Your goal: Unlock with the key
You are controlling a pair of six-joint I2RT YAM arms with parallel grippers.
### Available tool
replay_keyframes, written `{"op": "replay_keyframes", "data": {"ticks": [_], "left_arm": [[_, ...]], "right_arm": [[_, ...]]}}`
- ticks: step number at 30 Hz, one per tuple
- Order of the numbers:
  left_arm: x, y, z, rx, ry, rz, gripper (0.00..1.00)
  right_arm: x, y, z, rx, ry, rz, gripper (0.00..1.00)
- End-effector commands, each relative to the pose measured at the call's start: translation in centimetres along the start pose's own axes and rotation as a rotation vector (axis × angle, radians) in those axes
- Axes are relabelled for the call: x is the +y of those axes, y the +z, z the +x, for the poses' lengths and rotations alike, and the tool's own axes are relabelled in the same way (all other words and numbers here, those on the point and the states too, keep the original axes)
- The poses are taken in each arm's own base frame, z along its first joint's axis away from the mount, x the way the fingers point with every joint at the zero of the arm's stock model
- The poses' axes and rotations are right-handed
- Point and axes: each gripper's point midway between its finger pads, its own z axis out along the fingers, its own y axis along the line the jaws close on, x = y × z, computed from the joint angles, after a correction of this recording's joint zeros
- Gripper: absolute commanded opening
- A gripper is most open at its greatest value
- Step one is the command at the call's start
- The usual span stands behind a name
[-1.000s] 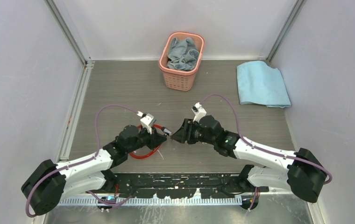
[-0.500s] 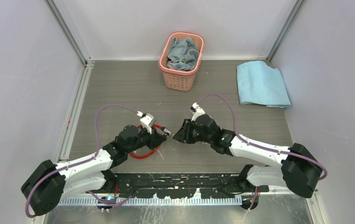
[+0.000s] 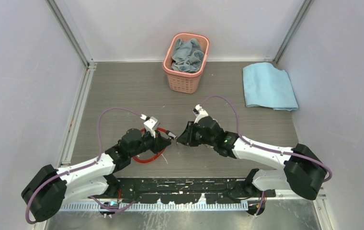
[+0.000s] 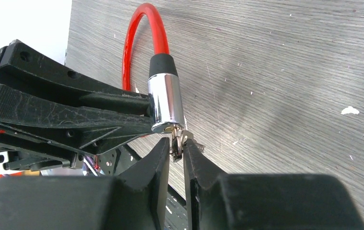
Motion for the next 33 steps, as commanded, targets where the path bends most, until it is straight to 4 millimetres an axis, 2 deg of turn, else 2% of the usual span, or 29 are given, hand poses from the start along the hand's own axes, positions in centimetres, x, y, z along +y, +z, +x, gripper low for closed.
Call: {"op": "replay_keyframes", "data": {"ticks": [1,8,12,19,27,33], "left_arm": [[-2.2,-0.1,-4.3,-0.134,0.04,0.086,0.0],[-2.2,-0.1,-4.5,-0.146,0.044,0.081,0.0],[-1.9,-0.1,-5.2,-0.169,0.05,0.057,0.0],[-1.5,-1.0,-7.4,-0.242,0.081,0.014,0.0],[-1.1,-2.0,-9.5,-0.327,0.091,-0.033,0.0],[-0.7,-2.7,-11.1,-0.414,0.107,-0.073,0.0]], "right_arm": [[2.4,0.2,-2.2,-0.065,-0.005,-0.069,0.21],[3.0,0.4,-2.5,-0.068,0.08,-0.085,0.01],[3.8,0.2,-2.8,-0.072,0.187,-0.098,0.01],[3.8,-0.2,-3.5,-0.104,0.423,-0.081,0.01],[5.3,-1.0,-5.8,-0.167,0.62,-0.141,0.01],[5.6,-1.2,-7.8,-0.239,0.73,-0.15,0.01]]}}
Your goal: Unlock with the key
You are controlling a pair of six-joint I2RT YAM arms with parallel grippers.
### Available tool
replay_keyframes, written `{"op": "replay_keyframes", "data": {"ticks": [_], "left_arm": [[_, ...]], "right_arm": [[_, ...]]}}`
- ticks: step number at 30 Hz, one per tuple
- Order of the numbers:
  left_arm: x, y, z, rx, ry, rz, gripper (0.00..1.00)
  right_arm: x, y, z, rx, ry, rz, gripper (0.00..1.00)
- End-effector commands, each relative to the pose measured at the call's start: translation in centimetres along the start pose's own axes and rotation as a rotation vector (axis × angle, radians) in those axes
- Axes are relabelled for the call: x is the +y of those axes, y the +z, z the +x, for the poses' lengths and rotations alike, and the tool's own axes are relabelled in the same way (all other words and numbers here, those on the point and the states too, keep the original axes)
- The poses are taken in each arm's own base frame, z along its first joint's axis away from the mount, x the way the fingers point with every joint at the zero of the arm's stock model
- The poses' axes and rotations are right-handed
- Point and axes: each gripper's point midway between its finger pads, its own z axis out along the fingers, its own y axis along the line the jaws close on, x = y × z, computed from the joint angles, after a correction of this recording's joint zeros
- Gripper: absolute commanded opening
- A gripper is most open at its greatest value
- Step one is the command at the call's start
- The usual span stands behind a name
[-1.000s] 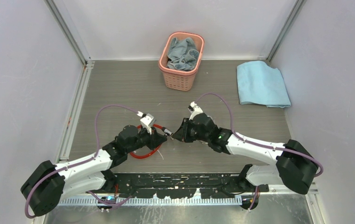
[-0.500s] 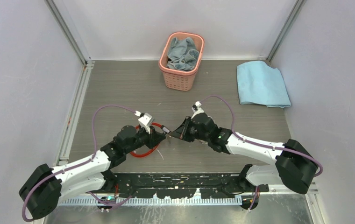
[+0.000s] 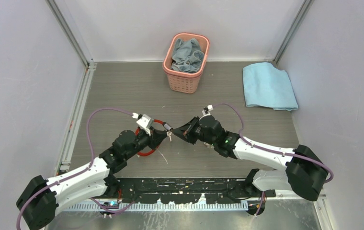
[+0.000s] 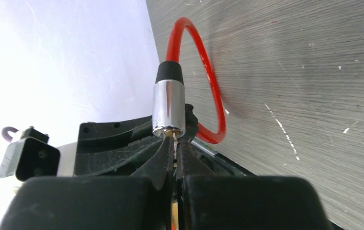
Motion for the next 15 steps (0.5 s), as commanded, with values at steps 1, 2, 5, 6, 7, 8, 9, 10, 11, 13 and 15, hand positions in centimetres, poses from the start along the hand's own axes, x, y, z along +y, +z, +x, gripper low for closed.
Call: {"op": "replay_keyframes", "data": {"ticks": [1,2,5,6,7,8,9,10,11,13,15], "left_arm": [[-0.8,-0.2,-7.3,-0.261,0.028,-0.003,0.0],[-0.8,-0.2,-7.6,-0.274,0.028,-0.003,0.0],[-0.9,-0.3,-8.4,-0.308,0.028,-0.007,0.0],[-1.0,-0.3,-8.6,-0.318,0.026,-0.003,0.0],[-1.0,-0.2,-8.8,-0.329,0.025,-0.001,0.0],[-1.1,-0.2,-8.9,-0.337,0.022,0.004,0.0],[-1.1,-0.2,-9.1,-0.347,0.019,0.007,0.0],[-1.2,-0.1,-9.2,-0.354,0.015,0.009,0.0],[-1.3,-0.1,-9.2,-0.36,0.011,0.011,0.0],[-1.3,0.0,-9.2,-0.368,0.007,0.011,0.0],[-1.5,0.2,-9.4,-0.377,0.004,0.012,0.0]], "right_arm": [[4.3,-0.5,-2.6,-0.112,0.145,-0.11,0.01],[4.5,-0.5,-2.7,-0.119,0.167,-0.117,0.01],[5.2,-0.5,-3.3,-0.142,0.239,-0.127,0.01],[5.5,-0.5,-3.5,-0.148,0.26,-0.132,0.01],[5.9,-0.5,-3.6,-0.153,0.276,-0.137,0.01],[6.3,-0.5,-3.9,-0.159,0.3,-0.143,0.01],[6.6,-0.5,-4.0,-0.163,0.317,-0.142,0.01],[6.9,-0.5,-4.2,-0.168,0.339,-0.146,0.01],[7.2,-0.5,-4.4,-0.174,0.366,-0.15,0.01],[7.8,-0.6,-4.8,-0.185,0.413,-0.167,0.01],[8.4,-0.6,-4.9,-0.19,0.439,-0.173,0.01]]}}
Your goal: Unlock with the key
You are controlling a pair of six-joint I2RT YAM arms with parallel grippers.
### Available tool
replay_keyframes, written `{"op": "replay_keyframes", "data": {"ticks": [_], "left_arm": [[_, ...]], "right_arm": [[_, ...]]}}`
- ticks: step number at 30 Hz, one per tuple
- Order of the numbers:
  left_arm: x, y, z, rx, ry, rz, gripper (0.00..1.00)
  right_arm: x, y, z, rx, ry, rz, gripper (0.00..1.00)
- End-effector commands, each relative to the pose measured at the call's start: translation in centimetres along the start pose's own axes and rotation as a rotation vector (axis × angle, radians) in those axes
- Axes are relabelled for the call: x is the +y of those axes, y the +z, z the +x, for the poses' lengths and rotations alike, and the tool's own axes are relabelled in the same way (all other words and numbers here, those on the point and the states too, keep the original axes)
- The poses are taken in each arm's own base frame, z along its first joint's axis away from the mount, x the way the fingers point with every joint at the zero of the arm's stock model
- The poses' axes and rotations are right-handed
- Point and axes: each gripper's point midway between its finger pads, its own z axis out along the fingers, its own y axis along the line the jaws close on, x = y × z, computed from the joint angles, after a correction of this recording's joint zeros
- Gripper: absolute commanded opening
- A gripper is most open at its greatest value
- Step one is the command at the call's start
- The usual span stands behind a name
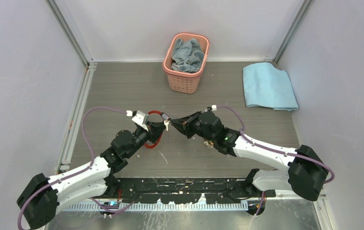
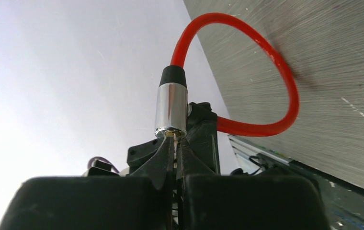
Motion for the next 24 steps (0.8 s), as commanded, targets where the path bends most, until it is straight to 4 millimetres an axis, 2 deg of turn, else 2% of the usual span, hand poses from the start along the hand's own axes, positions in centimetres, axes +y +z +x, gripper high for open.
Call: {"op": "replay_keyframes", "data": {"ticks": [1,5,13,24], "left_arm": [[-1.9,0.5,-5.1,-0.194,-0.011,0.06,0.0],[-2.0,0.8,-5.5,-0.212,-0.013,0.056,0.0],[-2.4,1.2,-5.9,-0.221,-0.011,0.069,0.0],[-1.8,0.4,-5.8,-0.227,-0.004,0.041,0.0]], "right_arm": [[4.9,-0.1,-1.6,-0.102,0.137,-0.109,0.01],[6.1,0.0,-1.1,-0.093,0.178,-0.124,0.01],[6.8,-0.4,-0.6,-0.093,0.246,-0.144,0.01],[4.6,-1.0,0.7,-0.093,0.216,-0.101,0.01]]}}
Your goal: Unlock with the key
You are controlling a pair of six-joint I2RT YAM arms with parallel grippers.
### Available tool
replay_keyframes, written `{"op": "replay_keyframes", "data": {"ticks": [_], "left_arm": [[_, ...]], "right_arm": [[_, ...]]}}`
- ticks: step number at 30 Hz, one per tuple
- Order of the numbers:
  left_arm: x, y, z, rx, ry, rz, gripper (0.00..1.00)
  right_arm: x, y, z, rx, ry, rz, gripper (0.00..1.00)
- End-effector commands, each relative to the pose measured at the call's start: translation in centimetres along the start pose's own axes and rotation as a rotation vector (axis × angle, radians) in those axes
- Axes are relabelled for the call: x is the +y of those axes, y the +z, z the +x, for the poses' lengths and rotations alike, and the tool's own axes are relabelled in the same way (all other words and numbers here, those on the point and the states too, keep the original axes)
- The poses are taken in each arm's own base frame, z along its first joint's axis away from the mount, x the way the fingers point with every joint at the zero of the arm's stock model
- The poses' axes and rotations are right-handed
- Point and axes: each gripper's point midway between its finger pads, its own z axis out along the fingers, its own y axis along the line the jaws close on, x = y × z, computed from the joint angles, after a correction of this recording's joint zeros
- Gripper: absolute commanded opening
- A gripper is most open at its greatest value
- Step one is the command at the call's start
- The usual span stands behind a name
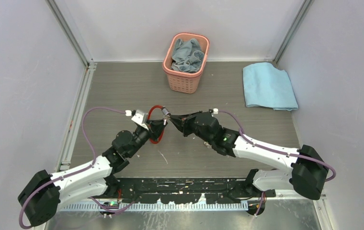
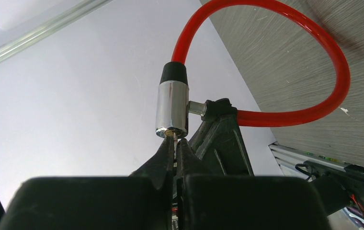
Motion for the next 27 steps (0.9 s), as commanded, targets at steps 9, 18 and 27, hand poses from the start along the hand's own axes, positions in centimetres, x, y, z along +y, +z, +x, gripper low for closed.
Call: {"op": "replay_keyframes", "data": {"ticks": [9,18,27], "left_arm": [[-0.5,-1.9,-3.9,-0.149,0.004,0.016,0.0],[0.2,-2.4,-3.4,-0.138,0.028,-0.011,0.0],[0.6,-2.6,-3.9,-0.137,0.062,-0.037,0.0]], "right_arm": [[-1.0,-0.7,1.4,-0.01,-0.023,-0.013,0.01],[-3.7,0.5,2.7,0.011,-0.038,0.053,0.01],[-5.2,0.4,1.6,-0.041,-0.097,0.119,0.01]]}}
